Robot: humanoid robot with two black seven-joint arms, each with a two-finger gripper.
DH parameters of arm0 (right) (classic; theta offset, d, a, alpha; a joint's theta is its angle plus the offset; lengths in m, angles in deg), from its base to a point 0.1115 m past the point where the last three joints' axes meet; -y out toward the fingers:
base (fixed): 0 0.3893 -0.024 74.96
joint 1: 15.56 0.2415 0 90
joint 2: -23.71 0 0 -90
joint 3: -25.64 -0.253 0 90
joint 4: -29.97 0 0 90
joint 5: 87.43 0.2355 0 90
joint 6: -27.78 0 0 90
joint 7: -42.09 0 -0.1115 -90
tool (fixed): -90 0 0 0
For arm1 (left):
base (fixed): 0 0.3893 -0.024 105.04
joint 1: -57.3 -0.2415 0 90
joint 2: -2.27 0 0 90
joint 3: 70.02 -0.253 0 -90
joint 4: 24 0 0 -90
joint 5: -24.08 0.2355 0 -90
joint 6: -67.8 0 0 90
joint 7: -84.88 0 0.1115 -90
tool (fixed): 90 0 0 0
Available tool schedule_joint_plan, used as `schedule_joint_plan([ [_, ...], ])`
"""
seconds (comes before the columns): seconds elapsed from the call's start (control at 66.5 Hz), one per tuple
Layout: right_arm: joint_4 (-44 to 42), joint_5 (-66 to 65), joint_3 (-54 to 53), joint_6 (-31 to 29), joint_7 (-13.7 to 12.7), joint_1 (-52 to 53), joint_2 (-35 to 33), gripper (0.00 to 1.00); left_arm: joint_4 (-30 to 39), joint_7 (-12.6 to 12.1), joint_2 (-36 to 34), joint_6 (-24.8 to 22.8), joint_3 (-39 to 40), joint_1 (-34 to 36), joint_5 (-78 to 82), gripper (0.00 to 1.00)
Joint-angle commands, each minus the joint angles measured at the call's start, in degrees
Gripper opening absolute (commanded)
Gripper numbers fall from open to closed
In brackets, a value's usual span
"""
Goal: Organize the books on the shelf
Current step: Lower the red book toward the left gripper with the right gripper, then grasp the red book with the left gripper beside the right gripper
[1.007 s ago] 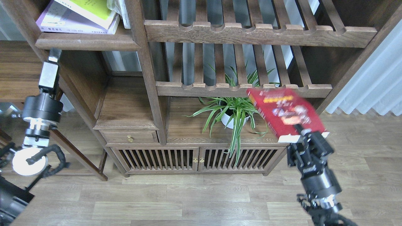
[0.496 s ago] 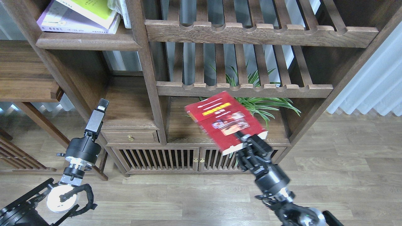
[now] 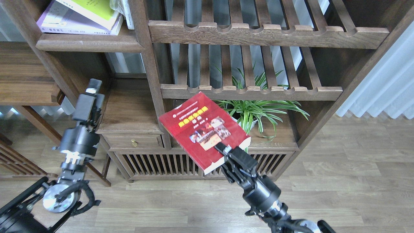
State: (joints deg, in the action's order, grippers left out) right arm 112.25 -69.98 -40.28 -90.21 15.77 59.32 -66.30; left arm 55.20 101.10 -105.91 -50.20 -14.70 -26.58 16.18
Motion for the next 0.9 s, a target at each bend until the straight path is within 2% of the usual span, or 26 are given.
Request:
schedule_joint_plan([
  [0.0,-0.4,-0.2,0.4,0.0,-0.1,0.4,0.0,0.05,0.0,-8.8,0.9,0.0,0.3,-2.8,0.0,1.0],
  [0.045,-0.8,-0.2,0.4,0.0,-0.1,1.1,0.0,0.05,0.0,-11.3,2.3,0.0,0.3,-2.9,0.0,1.0],
  [0.075,-1.2,-0.2,0.4,0.0,-0.1,1.8,0.0,0.05,0.0,-12.1,3.2,0.0,0.3,-2.9,0.1,1.0],
  [0.316,-4.5,1.0,0.5,0.0,-0.1,5.8,0.0,0.06,0.0,-12.7,8.2,0.0,0.5,-2.9,0.1,1.0],
  [0.466,-5.4,3.9,2.2,0.0,-0.3,7.3,0.0,0.06,0.0,-15.8,10.3,0.0,0.9,-3.6,0.0,1.0],
  [0.631,-5.9,4.4,4.1,0.0,-1.3,7.5,0.0,0.06,-0.1,-17.9,12.2,0.0,-2.4,-5.8,0.0,1.0],
  [0.887,-6.1,4.1,7.8,0.0,-1.6,7.2,0.0,0.06,-0.4,-18.2,13.7,0.0,-4.0,-6.2,0.1,1.0],
])
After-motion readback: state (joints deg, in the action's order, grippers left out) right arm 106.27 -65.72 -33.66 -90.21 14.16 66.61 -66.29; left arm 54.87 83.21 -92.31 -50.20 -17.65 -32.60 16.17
